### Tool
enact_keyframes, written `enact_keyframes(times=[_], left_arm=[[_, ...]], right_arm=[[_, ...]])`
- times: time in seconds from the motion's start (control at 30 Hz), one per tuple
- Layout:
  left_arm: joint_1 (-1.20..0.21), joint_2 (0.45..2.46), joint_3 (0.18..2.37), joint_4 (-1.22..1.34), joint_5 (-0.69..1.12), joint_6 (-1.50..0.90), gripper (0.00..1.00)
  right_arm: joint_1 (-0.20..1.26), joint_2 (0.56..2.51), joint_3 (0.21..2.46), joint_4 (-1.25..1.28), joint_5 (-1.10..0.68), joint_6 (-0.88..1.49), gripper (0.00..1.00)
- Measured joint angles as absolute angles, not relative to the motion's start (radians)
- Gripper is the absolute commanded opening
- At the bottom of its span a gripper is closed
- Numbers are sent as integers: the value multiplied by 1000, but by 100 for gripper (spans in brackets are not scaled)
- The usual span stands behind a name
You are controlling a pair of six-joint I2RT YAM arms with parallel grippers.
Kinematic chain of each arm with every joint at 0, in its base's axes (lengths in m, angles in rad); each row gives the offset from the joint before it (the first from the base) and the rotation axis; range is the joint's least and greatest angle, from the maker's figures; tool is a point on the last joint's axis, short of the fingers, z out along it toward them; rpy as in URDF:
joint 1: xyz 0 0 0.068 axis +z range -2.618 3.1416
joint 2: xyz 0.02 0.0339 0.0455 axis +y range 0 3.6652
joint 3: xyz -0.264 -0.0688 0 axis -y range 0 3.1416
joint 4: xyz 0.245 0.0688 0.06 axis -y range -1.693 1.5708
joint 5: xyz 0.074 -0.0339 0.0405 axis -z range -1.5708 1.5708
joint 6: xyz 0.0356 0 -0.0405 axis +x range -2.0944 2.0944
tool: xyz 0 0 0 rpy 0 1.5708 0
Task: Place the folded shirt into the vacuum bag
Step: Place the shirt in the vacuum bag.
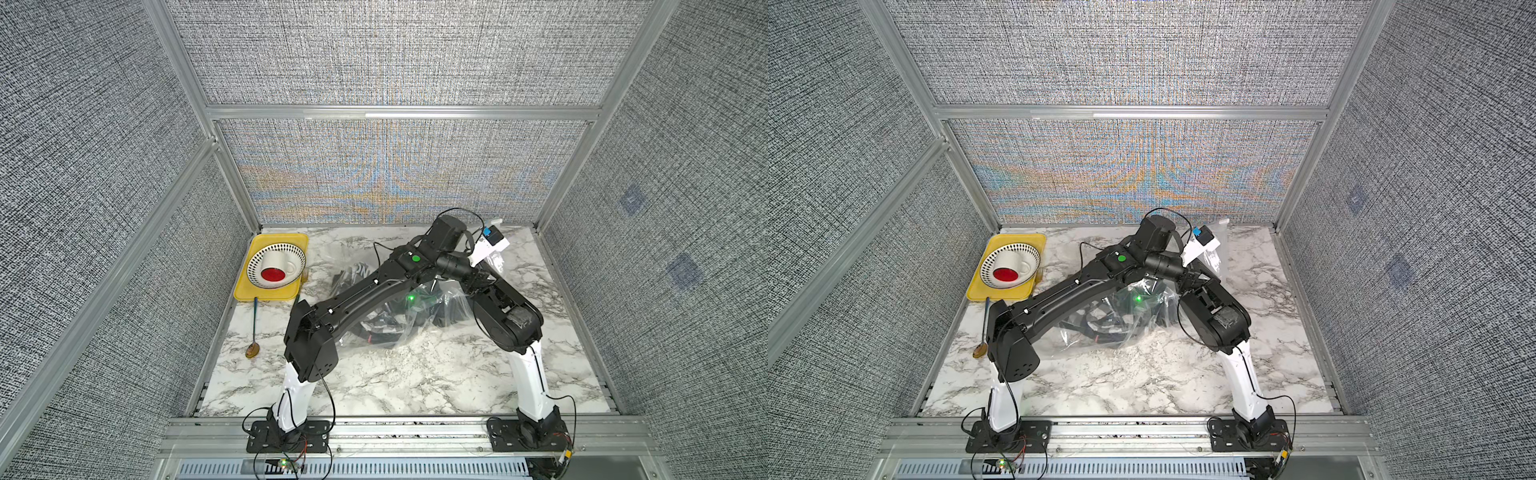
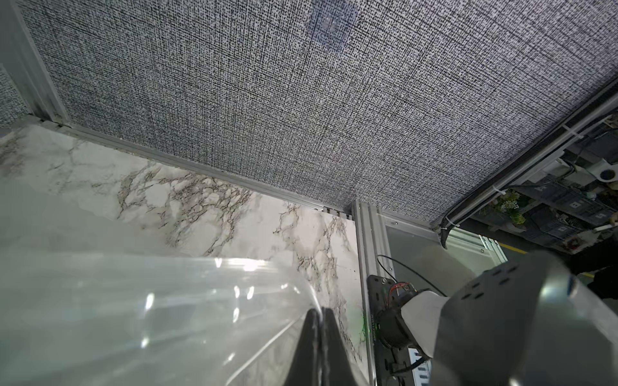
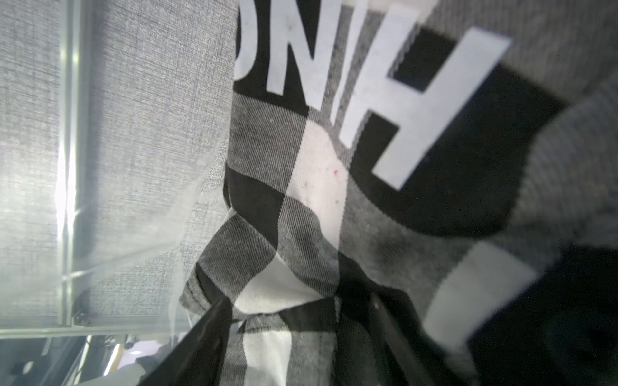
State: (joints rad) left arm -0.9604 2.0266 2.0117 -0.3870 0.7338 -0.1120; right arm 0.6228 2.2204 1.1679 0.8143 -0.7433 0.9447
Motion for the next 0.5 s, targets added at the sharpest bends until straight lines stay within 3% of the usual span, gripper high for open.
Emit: enact_keyframes(times=[0.3, 0.5], left_arm=[[-939, 2065, 2095, -463, 601, -72, 0], [-939, 2059, 2097, -438, 654, -97, 0]], right_arm=[[616, 2427, 1476, 849, -760, 1038, 70], [594, 2321, 1345, 862, -759, 1058, 79]])
